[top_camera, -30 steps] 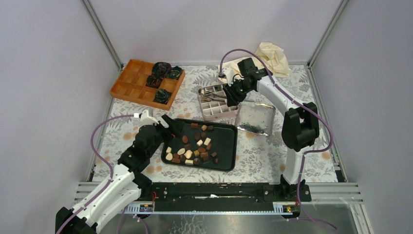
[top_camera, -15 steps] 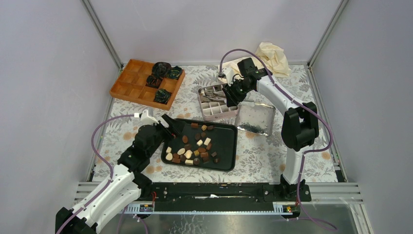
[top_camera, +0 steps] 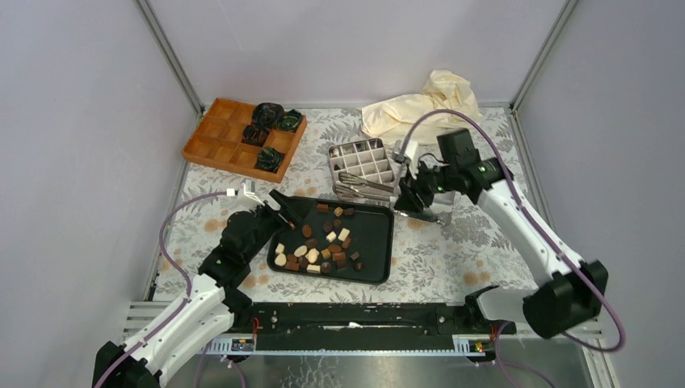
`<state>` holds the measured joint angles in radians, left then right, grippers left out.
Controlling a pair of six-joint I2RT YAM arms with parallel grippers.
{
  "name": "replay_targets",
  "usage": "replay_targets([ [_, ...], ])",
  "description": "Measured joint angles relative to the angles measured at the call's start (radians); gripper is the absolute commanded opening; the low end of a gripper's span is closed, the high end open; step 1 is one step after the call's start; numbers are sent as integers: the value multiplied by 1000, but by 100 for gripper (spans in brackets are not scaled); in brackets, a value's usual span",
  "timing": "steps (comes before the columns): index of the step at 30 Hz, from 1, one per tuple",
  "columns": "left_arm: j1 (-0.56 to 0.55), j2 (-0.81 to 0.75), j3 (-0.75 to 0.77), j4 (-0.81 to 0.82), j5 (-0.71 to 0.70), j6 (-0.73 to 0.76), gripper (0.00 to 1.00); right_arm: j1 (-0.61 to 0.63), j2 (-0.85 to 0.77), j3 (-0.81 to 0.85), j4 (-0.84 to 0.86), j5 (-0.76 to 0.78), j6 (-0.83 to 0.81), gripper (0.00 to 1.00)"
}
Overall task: Pack the chocolate
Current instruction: Place the fake chocolate in the packing box, then adjust the fake chocolate on the plate.
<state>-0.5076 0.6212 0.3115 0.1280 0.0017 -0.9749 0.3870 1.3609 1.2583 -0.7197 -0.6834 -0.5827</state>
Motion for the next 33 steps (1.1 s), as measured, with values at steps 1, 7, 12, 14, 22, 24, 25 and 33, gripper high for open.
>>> replay_targets([
  [1,0,4,-1,-1,3,-2,97,-9,-58,-50,-3,-25,-16,48],
  [7,2,64,3,-9,30,-3,95,-60,-231,-283,-31,-97,-125,47],
  [12,5,121,6,-12,59,-12,93,-61,-266,-416,-66,-97,-232,47],
  [14,5,129,6,-11,74,-24,93,-61,-278,-450,-73,-97,-284,46],
  [22,5,119,6,-8,101,-39,93,-61,-265,-471,-85,-65,-500,45],
  [24,5,113,5,-8,105,-39,93,-61,-245,-471,-85,-47,-554,44],
  [25,5,111,5,-7,105,-39,93,-61,-232,-471,-87,-33,-586,44],
  [33,5,108,5,-7,110,-39,93,-61,-159,-470,-91,33,-727,43],
])
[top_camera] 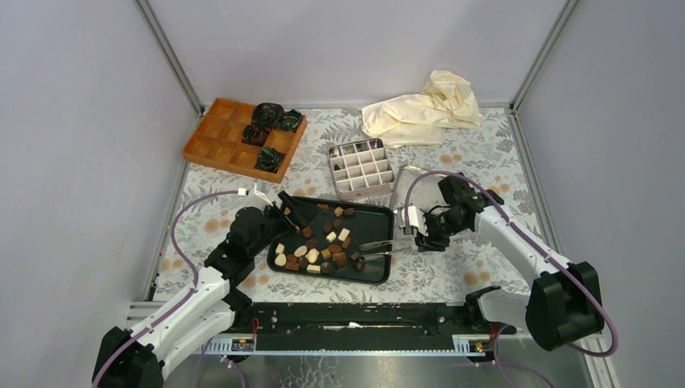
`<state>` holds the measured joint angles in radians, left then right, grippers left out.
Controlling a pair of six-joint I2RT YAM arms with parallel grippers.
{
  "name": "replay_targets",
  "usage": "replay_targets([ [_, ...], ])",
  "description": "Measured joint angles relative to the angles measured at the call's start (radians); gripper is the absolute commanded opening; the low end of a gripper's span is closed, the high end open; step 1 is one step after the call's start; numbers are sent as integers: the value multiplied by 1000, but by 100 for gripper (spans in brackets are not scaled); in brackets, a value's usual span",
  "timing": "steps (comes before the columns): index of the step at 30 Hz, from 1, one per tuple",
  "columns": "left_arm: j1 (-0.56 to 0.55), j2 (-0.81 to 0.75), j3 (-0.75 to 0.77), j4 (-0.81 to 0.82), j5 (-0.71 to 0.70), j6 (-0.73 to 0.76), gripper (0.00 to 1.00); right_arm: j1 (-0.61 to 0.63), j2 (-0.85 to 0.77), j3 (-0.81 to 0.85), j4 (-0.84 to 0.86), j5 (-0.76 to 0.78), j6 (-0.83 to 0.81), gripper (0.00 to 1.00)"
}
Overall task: Pack the chocolate
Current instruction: Adjust the fake chocolate on the plate.
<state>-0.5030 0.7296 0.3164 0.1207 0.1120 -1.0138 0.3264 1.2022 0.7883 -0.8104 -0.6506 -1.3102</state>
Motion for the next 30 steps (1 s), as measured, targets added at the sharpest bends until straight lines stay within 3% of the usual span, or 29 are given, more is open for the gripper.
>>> replay_targets([
  [16,0,-9,-6,0,1,1,93,43,97,47,8,41,-74,41],
  [30,0,13,-6,1,1,3,92,109,131,69,37,44,-70,46],
])
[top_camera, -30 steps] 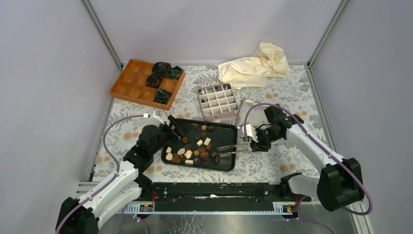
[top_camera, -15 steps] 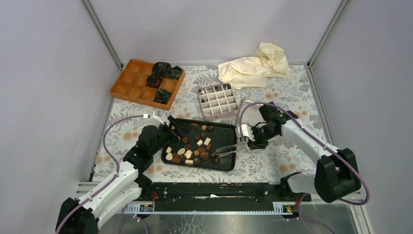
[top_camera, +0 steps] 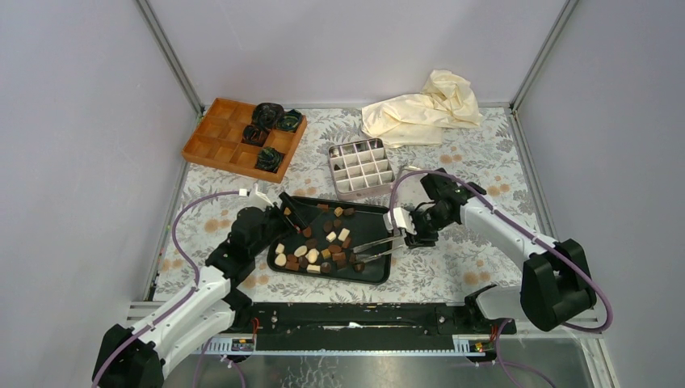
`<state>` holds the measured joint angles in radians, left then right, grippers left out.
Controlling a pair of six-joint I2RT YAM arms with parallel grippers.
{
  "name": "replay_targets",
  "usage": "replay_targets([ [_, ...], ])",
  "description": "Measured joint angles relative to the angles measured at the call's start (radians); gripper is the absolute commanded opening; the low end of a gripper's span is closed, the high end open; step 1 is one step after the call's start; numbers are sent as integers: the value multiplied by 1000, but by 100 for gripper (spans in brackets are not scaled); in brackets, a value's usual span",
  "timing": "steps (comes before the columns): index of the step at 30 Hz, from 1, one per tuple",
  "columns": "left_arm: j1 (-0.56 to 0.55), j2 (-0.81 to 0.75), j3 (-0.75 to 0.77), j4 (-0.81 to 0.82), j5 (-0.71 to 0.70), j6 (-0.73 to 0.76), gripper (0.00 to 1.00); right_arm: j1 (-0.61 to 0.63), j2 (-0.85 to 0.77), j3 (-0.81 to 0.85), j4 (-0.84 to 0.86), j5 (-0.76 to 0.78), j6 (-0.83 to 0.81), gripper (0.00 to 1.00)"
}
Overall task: Pack the chocolate
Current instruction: Adjust the fake chocolate on the plate.
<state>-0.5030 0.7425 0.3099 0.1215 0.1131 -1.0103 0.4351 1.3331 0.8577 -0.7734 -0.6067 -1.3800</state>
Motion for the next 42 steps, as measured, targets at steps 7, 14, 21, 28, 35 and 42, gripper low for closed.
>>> replay_targets([
  [7,0,19,0,6,5,0,92,8,16,34,2,23,5,47],
  [14,0,21,0,7,12,0,91,20,30,43,5,24,5,48],
  [21,0,18,0,9,16,0,91,56,47,46,5,37,4,47],
  [28,0,16,0,14,21,-1,90,69,56,62,8,54,5,41],
  [35,0,17,0,24,24,-1,90,69,55,62,23,73,36,30],
  [42,0,24,0,38,30,-1,90,69,20,39,58,104,102,26],
])
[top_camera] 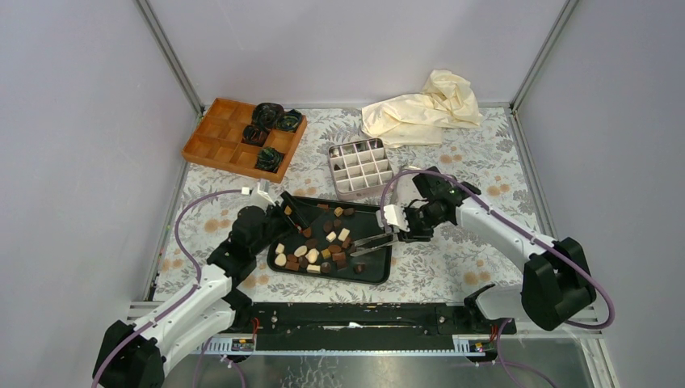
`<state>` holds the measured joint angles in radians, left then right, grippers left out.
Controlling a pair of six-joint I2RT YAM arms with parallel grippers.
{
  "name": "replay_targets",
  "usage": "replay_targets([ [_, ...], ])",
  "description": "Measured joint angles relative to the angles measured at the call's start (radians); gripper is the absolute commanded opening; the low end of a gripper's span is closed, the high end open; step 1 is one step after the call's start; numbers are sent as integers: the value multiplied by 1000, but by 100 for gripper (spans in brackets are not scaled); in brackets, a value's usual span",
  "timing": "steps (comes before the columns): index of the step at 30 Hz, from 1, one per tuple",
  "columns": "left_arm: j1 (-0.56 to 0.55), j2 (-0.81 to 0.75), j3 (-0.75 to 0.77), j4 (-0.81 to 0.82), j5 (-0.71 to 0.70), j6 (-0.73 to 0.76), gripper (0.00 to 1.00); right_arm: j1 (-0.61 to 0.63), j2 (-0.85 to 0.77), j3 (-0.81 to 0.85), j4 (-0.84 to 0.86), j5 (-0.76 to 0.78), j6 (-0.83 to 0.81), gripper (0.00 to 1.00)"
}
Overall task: Pack the chocolate
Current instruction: Adjust the fake chocolate on the plate.
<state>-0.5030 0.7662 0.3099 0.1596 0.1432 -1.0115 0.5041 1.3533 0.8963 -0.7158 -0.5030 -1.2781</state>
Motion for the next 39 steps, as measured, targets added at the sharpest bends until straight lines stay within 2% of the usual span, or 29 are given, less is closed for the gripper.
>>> replay_targets([
  [3,0,10,0,6,5,0,89,0,-25,-17,13,20,32,30],
  [8,0,21,0,10,11,0,89,0,-34,-25,18,41,62,44],
  [17,0,21,0,13,15,0,89,0,-34,-24,-12,39,60,55],
  [39,0,24,0,28,21,-2,89,0,-31,16,-89,38,2,39],
])
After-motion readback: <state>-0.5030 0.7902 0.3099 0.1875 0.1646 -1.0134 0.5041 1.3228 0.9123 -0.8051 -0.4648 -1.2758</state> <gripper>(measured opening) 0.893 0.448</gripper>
